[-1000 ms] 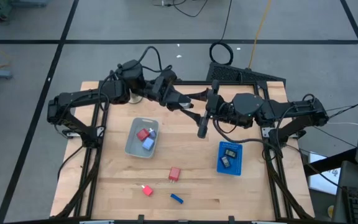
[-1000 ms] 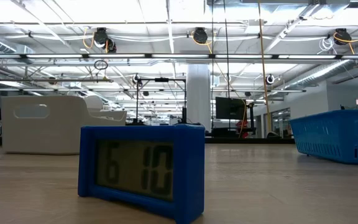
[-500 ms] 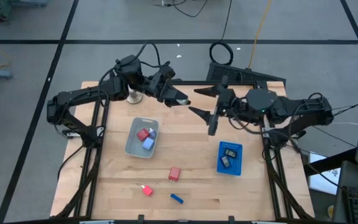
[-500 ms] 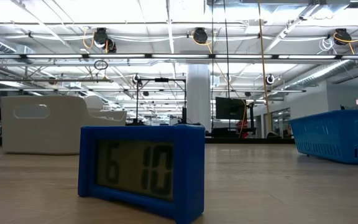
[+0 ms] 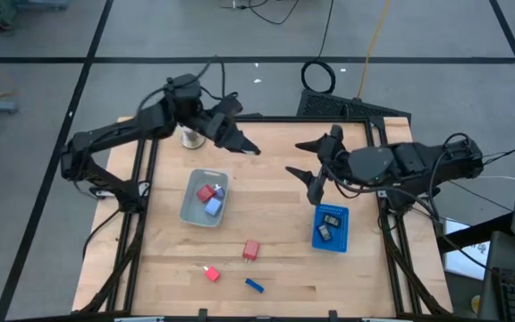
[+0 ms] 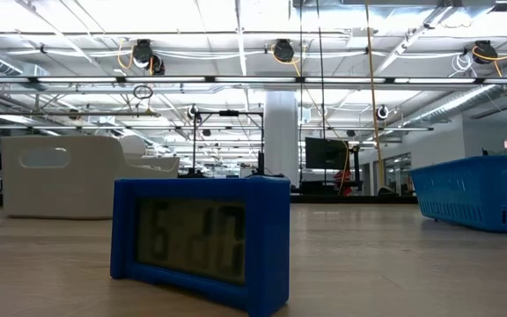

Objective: Pick & Place Office items
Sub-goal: Put the green charger adapter into the gray bin

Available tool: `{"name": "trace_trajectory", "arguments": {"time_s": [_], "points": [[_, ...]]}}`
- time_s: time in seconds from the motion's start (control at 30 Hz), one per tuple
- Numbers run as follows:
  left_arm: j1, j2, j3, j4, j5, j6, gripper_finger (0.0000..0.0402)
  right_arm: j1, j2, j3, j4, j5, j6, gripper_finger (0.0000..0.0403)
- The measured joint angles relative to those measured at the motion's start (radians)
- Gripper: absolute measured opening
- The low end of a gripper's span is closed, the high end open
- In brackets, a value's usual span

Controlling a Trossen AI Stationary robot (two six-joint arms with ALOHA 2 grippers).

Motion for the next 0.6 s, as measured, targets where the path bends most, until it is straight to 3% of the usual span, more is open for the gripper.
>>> {"name": "trace_trajectory", "arguments": {"time_s": [0.6], "points": [[0.169,-0.173,0.000,-0.688,-0.042,0.400,0.0244,0.041,0.000,-0.006,-0.067,0.059,0.162,0.0290]]}}
